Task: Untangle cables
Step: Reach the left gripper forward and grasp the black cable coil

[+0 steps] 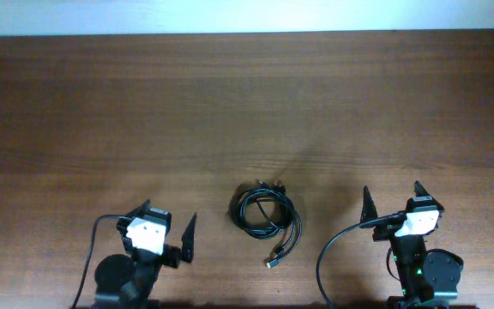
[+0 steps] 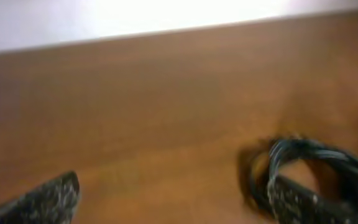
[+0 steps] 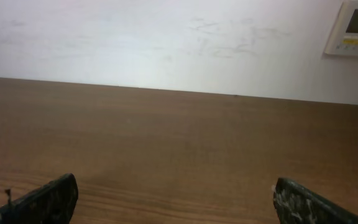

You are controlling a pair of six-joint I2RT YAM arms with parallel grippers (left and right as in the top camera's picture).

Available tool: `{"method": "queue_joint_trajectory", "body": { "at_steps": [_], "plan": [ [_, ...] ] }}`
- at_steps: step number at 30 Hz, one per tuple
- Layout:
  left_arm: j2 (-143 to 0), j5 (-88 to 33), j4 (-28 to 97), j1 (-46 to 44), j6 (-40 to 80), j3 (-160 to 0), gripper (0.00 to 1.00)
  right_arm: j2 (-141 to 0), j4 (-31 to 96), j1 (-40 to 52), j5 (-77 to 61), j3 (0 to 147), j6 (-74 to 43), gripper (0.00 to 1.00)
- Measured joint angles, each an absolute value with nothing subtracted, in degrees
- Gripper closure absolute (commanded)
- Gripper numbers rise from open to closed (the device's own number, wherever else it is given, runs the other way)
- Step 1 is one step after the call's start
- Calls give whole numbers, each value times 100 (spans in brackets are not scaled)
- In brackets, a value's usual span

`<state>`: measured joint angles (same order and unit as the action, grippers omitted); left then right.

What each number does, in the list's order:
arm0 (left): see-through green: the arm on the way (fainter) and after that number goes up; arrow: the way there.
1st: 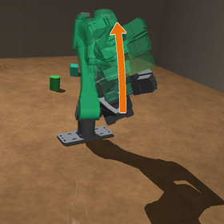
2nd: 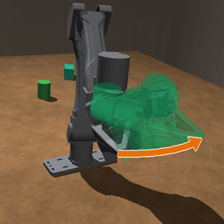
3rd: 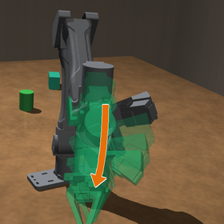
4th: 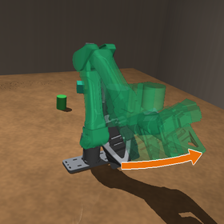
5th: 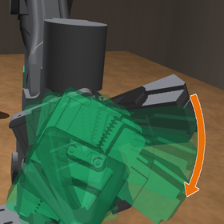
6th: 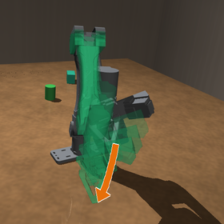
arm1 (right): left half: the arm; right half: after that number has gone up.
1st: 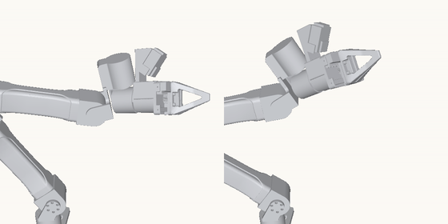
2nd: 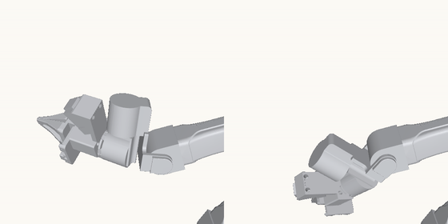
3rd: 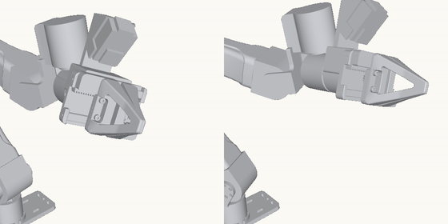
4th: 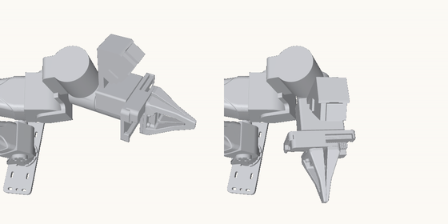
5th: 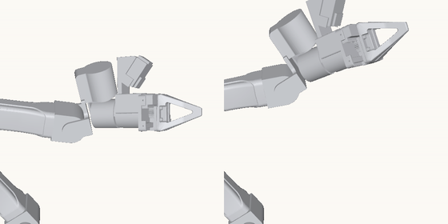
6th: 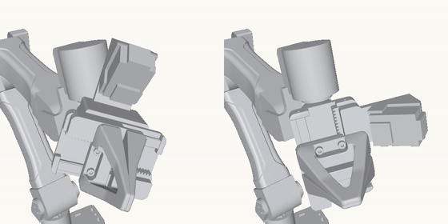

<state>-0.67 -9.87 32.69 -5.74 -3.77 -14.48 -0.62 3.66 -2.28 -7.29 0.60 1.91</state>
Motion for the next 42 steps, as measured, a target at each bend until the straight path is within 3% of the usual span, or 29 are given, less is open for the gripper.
{"method": "queue_joint_trajectory", "body": {
  "at_steps": [6,22,30,42],
  "plan": [
    [-558,-1470,3927,-574,-392,-2403,1,-62,364,-228,-729,60,193,1],
    [-4204,-2727,4121,-637,-521,-3614,1,-62,366,-228,-690,60,189,1],
    [-4377,-2650,4080,-1570,-519,-3618,1,-62,366,-228,-690,60,191,1],
    [-4729,-2617,3999,-2180,-519,-3623,1,-62,368,-228,-690,60,191,1]
  ]
}}
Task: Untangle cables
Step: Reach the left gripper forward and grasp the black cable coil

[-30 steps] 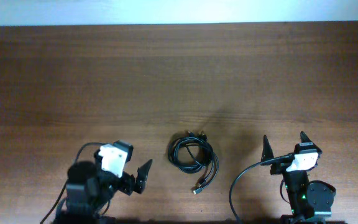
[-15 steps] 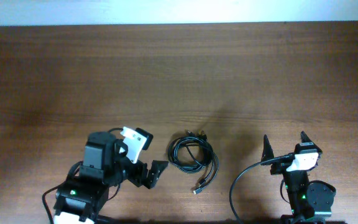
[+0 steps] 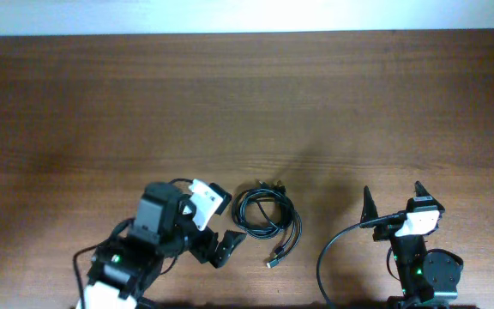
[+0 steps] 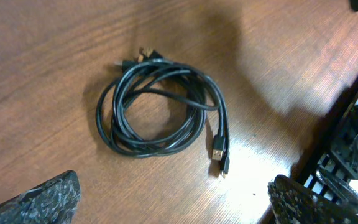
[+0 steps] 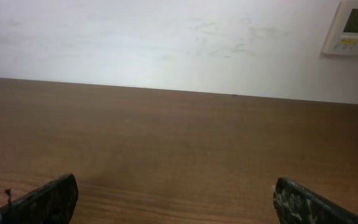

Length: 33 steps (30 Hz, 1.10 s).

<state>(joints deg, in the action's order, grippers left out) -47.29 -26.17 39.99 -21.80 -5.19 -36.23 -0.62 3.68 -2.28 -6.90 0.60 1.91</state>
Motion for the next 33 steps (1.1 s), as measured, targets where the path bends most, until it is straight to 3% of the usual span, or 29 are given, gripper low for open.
{"method": "queue_joint_trajectory", "body": {
  "at_steps": [7,14,22,33],
  "plan": [
    [-6947,-2449,4086,-2541,-491,-4228,1,-58,368,-228,-690,60,193,1],
    [-8278,-1841,3695,-2602,-231,-4694,1,-58,368,-228,-690,60,193,1],
    [-8541,-1717,3081,-2602,34,-4696,1,-58,368,-228,-690,60,193,1],
    [-8691,-552,3092,-3194,1059,-4700,1,-58,368,-228,-690,60,189,1]
  ]
}}
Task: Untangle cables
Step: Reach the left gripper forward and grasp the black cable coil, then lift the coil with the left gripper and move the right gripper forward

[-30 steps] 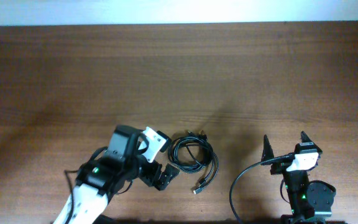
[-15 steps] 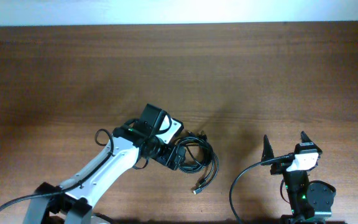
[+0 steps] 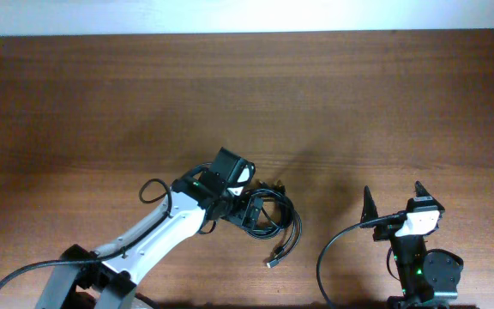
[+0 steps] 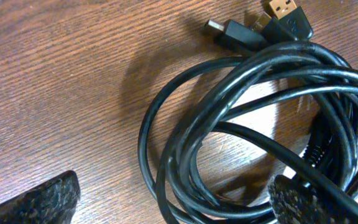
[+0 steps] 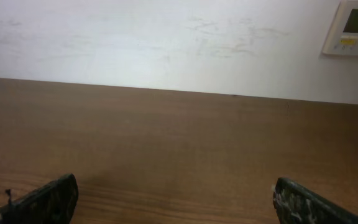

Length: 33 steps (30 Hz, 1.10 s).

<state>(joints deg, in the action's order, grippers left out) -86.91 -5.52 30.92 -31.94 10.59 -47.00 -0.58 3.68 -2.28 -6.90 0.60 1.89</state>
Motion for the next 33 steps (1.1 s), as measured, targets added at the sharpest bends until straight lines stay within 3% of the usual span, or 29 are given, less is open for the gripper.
{"method": "queue_joint_trajectory", "body": {
  "at_steps": [17,18,19,21,25,26,27,28,33],
  "plan": [
    [-9386,-425,2816,-3232,1057,-4722,2,-58,368,-228,-690,60,193,1],
    [-9402,-425,2797,-3232,1057,-4733,7,-58,368,-228,-690,60,193,1],
    [-9424,-425,2794,-3232,1057,-4757,21,-58,368,-228,-690,60,189,1],
    [-9443,-425,2775,-3229,1085,-4770,26,-58,368,-228,-690,60,193,1],
    [-9507,-445,2742,-3232,1055,-4786,58,-58,366,-228,-690,60,193,1],
    [-9518,-440,2740,-3229,1066,-4788,73,-58,368,-228,-690,60,191,1],
    [-9529,-467,2733,-3232,1072,-4790,81,-58,366,-228,-690,60,193,1],
    [-9544,-493,2727,-3232,1083,-4790,100,-58,368,-228,-690,60,193,1],
    [-9548,-585,2609,-3232,1107,-4797,100,-58,368,-228,-690,60,193,1]
  ]
}}
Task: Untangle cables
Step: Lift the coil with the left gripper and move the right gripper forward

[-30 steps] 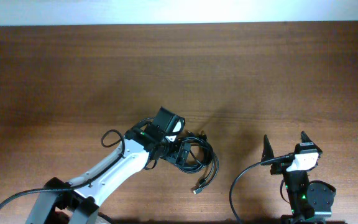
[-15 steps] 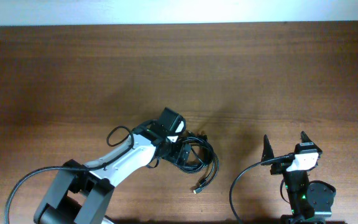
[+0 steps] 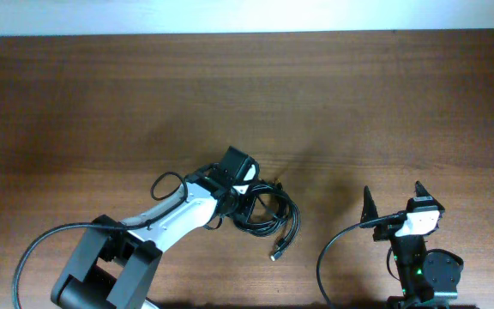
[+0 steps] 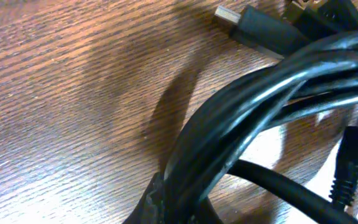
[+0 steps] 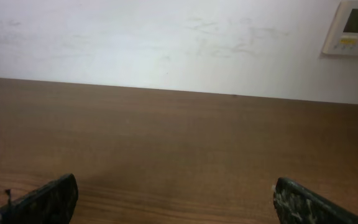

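A tangled coil of black cables [image 3: 270, 211] lies on the brown table [image 3: 101, 103] near the front middle, with two plug ends [image 3: 275, 252] trailing toward the front. My left gripper [image 3: 237, 206] is shut on the left side of the coil. In the left wrist view the thick cable bundle [image 4: 278, 81] runs straight into my left gripper [image 4: 185, 204], and USB plugs [image 4: 260, 31] lie beyond it. My right gripper [image 3: 392, 194] stands open at the front right, apart from the cables; the right wrist view shows my right gripper [image 5: 176, 198] over bare wood.
A white wall borders the table's far edge, with a control panel [image 5: 356, 28] on it at the right. The right arm's own black lead [image 3: 328, 253] loops beside its base at the front right.
My left gripper was open with the coil's left side between its fingers; now it is shut on that bundle. The coil has shifted slightly. The right arm has not moved.
Both arms sat at the table's front edge with open grippers, the coil lying between them. Then the left arm was raised beside the coil, looking down on it. Then its open fingers straddled the coil's left side, and now they grip it.
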You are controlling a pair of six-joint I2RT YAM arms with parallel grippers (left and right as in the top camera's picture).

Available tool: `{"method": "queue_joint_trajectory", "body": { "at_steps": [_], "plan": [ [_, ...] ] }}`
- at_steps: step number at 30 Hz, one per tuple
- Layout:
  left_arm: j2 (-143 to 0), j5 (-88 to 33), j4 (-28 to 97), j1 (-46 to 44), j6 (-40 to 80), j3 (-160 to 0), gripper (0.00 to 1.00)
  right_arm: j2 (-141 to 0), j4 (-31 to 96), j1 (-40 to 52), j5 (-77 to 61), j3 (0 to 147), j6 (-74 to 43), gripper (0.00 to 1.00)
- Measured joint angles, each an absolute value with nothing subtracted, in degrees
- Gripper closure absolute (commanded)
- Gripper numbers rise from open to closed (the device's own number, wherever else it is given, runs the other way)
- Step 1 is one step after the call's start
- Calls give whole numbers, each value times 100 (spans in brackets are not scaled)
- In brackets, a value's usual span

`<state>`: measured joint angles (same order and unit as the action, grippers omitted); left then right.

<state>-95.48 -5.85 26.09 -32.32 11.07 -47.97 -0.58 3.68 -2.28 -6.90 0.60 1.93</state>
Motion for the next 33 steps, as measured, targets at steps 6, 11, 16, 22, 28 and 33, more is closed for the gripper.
{"method": "queue_joint_trajectory", "body": {
  "at_steps": [6,11,16,22,28,33],
  "plan": [
    [-9504,-591,2633,-3232,781,-4851,100,-58,368,-228,-690,60,193,1],
    [-8324,-574,2639,-3236,-495,-4945,100,-58,368,-228,-690,60,191,1],
    [-6997,-574,2648,-3236,-1914,-4963,100,-58,366,-228,-690,60,191,1],
    [-6145,-574,2657,-3236,-2694,-4963,100,-58,364,-228,-687,60,191,1],
    [-5778,-582,2910,-3236,-3127,-4965,100,-58,364,-228,-663,60,167,1],
    [-5710,-1273,3474,-3236,-4021,-4971,100,-58,331,-228,-1039,60,-974,1]
  ]
}}
